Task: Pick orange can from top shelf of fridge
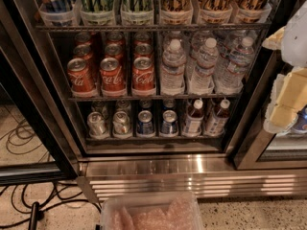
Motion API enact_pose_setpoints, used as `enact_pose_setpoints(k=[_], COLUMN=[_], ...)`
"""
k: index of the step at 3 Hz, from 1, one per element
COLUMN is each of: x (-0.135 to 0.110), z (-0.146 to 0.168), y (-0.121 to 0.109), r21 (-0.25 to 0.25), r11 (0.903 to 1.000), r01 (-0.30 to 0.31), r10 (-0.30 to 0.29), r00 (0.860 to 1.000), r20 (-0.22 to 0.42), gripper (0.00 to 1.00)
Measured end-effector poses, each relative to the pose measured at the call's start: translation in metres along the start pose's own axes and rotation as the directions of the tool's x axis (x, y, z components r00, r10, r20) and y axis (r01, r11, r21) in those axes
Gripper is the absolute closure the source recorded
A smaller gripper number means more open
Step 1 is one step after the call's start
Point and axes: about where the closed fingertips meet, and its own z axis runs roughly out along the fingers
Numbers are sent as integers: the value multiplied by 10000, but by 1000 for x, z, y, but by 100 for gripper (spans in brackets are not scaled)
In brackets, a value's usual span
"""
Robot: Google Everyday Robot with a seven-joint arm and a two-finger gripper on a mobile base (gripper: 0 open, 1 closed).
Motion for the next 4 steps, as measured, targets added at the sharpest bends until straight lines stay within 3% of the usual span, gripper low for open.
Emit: enact_pose_setpoints(k=[2, 3, 4], x=[-2, 4, -3], z=[-2, 7, 7], y=[-2, -4, -14], r21=[66, 102, 275], r11=[9998, 9892, 9558], r01=[-179, -1464, -2928], r10=[177, 1434, 2668], r00=[9994, 9792, 9025], r20=[283, 1438, 3380], gripper=[0, 0, 0])
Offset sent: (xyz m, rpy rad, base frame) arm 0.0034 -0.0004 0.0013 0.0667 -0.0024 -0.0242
